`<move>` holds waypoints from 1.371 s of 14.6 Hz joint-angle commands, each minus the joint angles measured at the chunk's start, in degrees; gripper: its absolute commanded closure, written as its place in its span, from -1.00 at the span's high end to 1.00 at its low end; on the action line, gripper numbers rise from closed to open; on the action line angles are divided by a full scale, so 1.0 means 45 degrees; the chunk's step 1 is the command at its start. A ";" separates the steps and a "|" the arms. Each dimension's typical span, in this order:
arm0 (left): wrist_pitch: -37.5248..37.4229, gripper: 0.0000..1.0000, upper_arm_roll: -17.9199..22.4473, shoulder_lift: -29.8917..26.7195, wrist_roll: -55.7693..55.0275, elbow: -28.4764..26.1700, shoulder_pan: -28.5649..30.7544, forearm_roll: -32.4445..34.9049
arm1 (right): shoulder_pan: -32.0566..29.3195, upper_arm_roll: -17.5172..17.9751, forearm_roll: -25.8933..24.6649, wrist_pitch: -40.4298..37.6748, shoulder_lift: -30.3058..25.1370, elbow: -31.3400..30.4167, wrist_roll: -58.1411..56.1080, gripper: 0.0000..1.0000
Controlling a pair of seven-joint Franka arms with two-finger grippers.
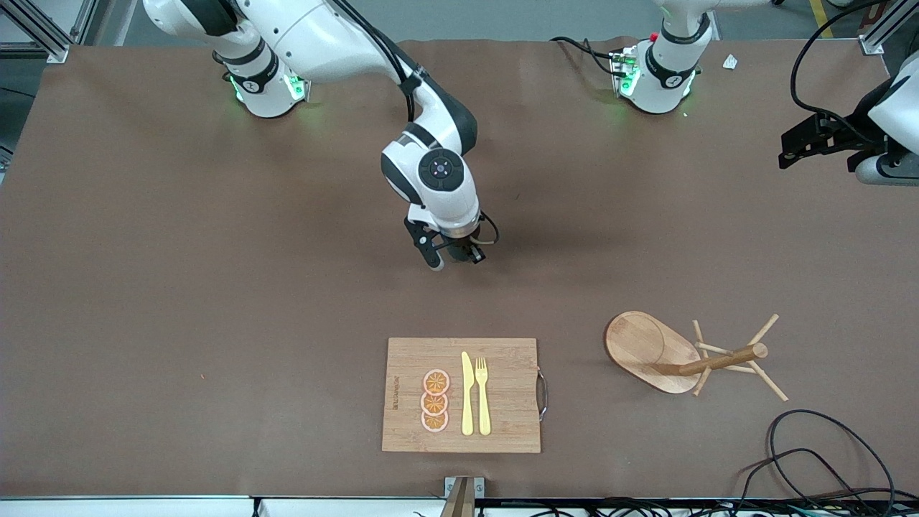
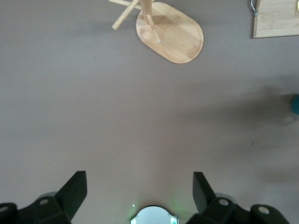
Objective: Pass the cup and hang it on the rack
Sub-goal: 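Carry the teal mug with the right gripper toward the table middle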
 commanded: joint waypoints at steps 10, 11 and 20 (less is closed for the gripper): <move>-0.0120 1.00 -0.0030 0.0032 -0.0059 0.0172 -0.0141 0.0083 | 0.0478 -0.0147 -0.0404 -0.0313 0.0840 0.1143 0.1121 -0.99; -0.0120 1.00 -0.0030 0.0032 -0.0059 0.0172 -0.0161 0.0063 | 0.0499 -0.0127 -0.0736 -0.0372 0.0840 0.1143 0.1140 -0.99; -0.0062 1.00 -0.0439 0.0051 -0.0388 0.0172 -0.0317 0.0024 | 0.0577 -0.0127 -0.0817 -0.1874 0.0762 0.2255 0.1101 1.00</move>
